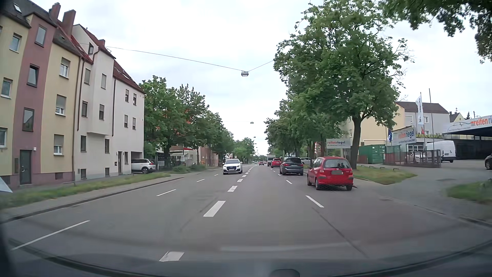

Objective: Follow the waypoints while adhering to traffic rules and regulations

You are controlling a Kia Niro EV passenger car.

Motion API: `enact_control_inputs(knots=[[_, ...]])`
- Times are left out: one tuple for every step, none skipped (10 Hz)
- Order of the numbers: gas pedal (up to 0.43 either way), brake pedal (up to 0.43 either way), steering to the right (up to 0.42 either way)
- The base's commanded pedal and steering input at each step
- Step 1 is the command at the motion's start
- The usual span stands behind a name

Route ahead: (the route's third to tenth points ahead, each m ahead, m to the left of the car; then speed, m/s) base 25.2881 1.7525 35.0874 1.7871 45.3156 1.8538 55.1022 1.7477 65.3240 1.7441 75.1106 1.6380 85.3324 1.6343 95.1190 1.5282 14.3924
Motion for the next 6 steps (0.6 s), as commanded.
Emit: enact_control_inputs(knots=[[0.157, 0.000, 0.001], [0.157, 0.000, 0.001], [0.157, 0.000, 0.000], [0.157, 0.000, 0.000], [0.157, 0.000, -0.001], [0.150, 0.000, -0.002]])
